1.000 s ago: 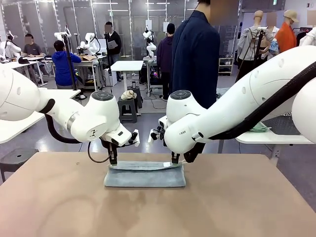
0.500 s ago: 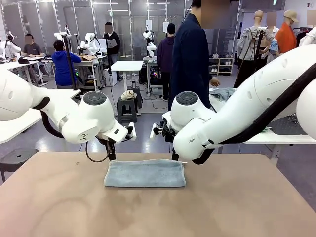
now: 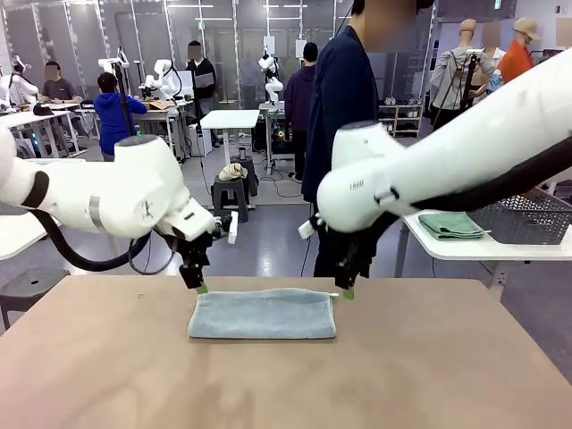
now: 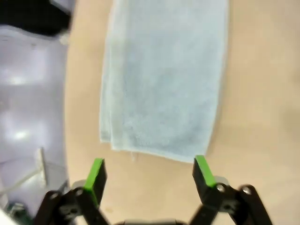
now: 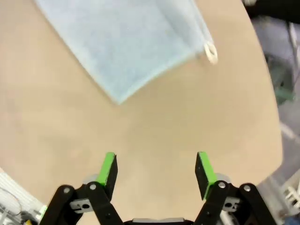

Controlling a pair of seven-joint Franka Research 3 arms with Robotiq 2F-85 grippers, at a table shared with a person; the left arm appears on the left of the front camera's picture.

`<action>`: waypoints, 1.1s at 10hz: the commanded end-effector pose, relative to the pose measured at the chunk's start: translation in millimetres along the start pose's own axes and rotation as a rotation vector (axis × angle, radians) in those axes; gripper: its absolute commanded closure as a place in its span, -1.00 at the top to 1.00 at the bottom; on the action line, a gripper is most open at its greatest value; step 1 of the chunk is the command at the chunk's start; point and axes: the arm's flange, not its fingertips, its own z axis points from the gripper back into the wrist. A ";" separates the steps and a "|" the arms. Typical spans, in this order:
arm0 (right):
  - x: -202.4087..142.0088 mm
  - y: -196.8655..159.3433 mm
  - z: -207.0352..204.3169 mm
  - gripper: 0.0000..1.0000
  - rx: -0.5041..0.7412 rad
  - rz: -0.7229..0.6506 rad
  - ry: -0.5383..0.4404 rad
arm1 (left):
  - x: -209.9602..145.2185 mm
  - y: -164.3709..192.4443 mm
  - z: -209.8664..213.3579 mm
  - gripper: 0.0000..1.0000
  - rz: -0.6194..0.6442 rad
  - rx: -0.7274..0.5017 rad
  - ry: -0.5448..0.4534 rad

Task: Fold the towels and place them in the basket.
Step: When a person lays out a Towel with hook on the table, fold it in half twice.

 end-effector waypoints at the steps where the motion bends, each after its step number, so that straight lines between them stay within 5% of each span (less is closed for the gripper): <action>1: 0.2 4.2 25.6 0.66 0.003 -0.275 -0.013 | -61.0 34.2 45.0 0.86 -0.028 -0.116 -0.067; 4: -10.0 12.4 31.1 0.66 0.085 -0.472 0.022 | -130.2 42.9 71.7 0.86 0.094 -0.198 -0.215; 7: -11.0 6.3 35.8 0.66 0.067 -0.416 0.033 | -207.7 27.0 83.4 0.86 0.183 -0.193 -0.373; 11: -11.0 6.3 35.8 0.66 0.067 -0.416 0.033 | -227.7 21.5 79.1 0.86 0.137 -0.175 -0.497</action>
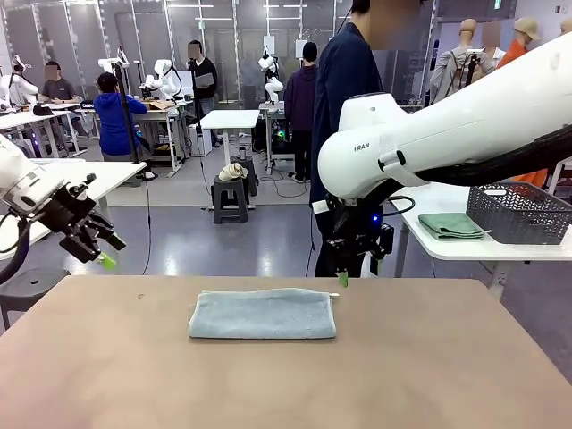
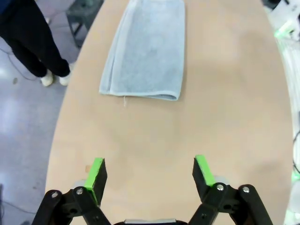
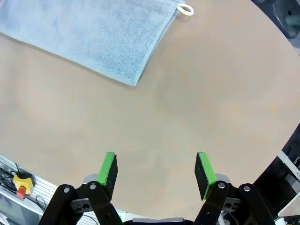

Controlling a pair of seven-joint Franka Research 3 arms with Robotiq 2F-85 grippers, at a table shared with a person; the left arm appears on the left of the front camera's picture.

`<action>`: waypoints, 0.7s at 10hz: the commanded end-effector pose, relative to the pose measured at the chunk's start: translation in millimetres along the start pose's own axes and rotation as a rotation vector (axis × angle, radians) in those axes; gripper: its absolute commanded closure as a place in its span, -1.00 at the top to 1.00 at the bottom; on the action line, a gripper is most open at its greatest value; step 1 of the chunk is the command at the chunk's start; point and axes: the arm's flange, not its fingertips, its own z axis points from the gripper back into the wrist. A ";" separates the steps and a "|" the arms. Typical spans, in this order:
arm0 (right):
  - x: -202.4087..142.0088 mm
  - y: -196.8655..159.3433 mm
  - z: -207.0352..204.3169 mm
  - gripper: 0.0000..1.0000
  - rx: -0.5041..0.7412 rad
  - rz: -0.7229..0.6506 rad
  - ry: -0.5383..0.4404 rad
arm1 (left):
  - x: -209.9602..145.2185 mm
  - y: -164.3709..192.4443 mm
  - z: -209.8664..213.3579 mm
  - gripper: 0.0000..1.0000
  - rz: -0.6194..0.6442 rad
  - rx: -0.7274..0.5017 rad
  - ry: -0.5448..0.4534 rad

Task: Fold the towels and place them in the basket.
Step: When a person lays out a Towel with hook on the table, fold it in half twice.

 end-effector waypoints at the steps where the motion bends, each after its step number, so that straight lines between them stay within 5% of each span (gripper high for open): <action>1: -0.4 -1.4 0.9 0.66 -0.008 0.021 0.000 | 4.0 -3.6 -6.1 0.86 0.005 -0.031 -0.037; 7: 0.0 0.0 0.0 0.67 0.000 0.001 0.000 | 0.0 0.0 0.0 0.86 0.000 0.000 0.000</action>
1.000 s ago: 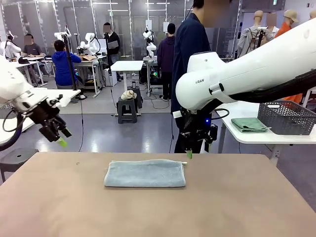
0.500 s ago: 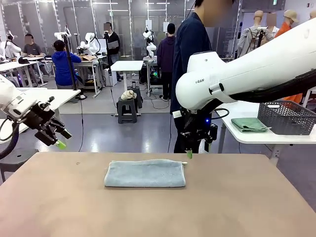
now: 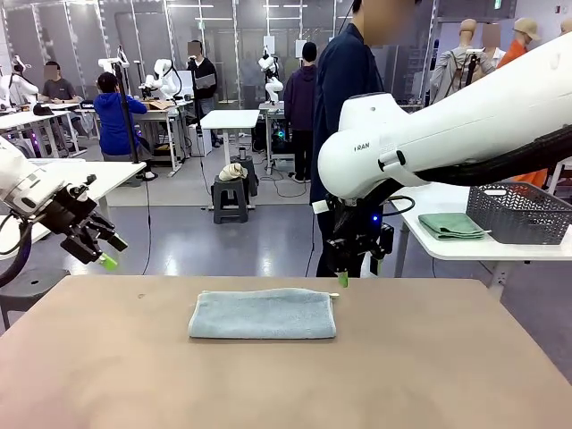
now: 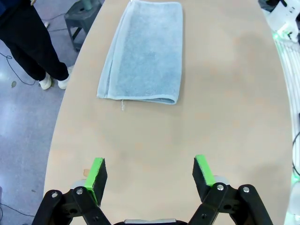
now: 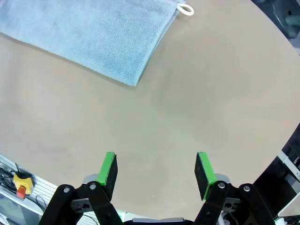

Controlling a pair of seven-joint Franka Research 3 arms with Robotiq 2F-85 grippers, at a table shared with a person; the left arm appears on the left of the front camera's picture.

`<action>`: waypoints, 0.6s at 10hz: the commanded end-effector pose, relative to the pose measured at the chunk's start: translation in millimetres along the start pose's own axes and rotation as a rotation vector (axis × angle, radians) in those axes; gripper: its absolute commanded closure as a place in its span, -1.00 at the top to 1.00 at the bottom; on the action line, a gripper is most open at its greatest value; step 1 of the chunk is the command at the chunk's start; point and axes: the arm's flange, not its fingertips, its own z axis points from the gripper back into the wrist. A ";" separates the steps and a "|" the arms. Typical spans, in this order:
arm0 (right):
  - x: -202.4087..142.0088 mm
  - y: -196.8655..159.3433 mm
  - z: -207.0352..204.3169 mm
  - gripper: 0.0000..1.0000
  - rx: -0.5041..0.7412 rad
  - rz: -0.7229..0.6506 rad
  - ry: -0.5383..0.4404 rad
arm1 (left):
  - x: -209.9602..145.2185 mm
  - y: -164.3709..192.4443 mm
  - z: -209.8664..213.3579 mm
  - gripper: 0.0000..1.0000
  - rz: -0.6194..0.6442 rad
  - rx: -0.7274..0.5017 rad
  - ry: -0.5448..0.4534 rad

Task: Fold the towels and place them in the basket.
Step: When a person lays out a Towel with hook on the table, fold it in half twice.

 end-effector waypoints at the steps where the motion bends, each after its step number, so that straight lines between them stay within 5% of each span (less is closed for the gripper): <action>1: 10.2 -4.0 -17.8 0.67 0.070 -0.105 -0.021 | 0.9 0.7 1.9 0.86 -0.005 0.004 0.010; 6: 41.4 -0.1 -81.4 0.67 0.217 -0.396 -0.106 | 0.9 0.7 1.9 0.86 -0.005 0.004 0.010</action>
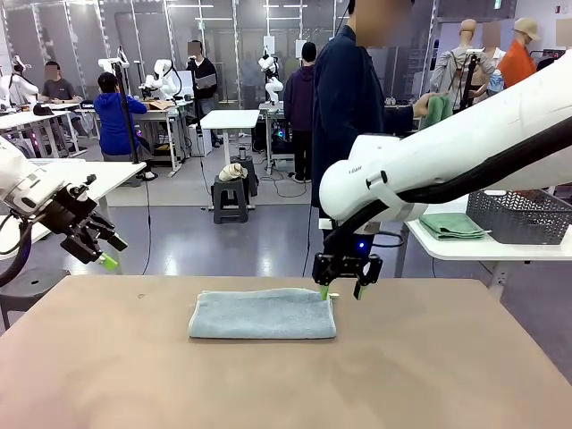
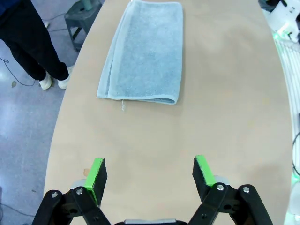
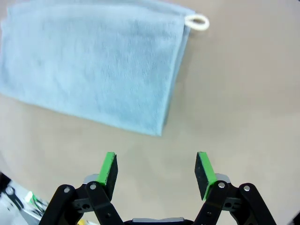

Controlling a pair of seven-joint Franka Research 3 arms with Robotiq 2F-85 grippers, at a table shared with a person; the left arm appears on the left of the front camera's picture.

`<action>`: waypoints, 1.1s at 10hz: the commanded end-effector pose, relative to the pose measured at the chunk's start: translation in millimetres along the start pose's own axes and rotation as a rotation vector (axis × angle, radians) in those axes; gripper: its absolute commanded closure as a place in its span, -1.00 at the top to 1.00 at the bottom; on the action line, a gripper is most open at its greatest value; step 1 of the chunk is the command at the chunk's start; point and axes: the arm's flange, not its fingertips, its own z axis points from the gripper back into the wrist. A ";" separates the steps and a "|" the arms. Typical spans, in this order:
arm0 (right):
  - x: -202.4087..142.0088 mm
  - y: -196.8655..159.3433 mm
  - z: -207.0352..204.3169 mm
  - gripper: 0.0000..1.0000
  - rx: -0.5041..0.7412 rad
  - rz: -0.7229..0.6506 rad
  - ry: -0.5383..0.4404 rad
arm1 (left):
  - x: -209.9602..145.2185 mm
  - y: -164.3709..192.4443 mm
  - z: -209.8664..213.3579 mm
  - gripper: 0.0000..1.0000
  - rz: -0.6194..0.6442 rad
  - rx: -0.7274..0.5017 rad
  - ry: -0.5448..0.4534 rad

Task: Fold the towels and place them in the basket.
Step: When a person lays out a Towel with hook on the table, fold it in half twice.

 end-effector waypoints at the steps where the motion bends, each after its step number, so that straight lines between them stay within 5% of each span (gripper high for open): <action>1: -1.9 16.0 -12.6 0.67 -0.012 -0.113 -0.086 | 0.8 0.5 1.5 0.86 -0.005 0.004 0.010; 11: 25.6 10.1 -68.8 0.67 -0.070 -0.159 -0.178 | 0.8 0.5 1.5 0.86 -0.005 0.004 0.010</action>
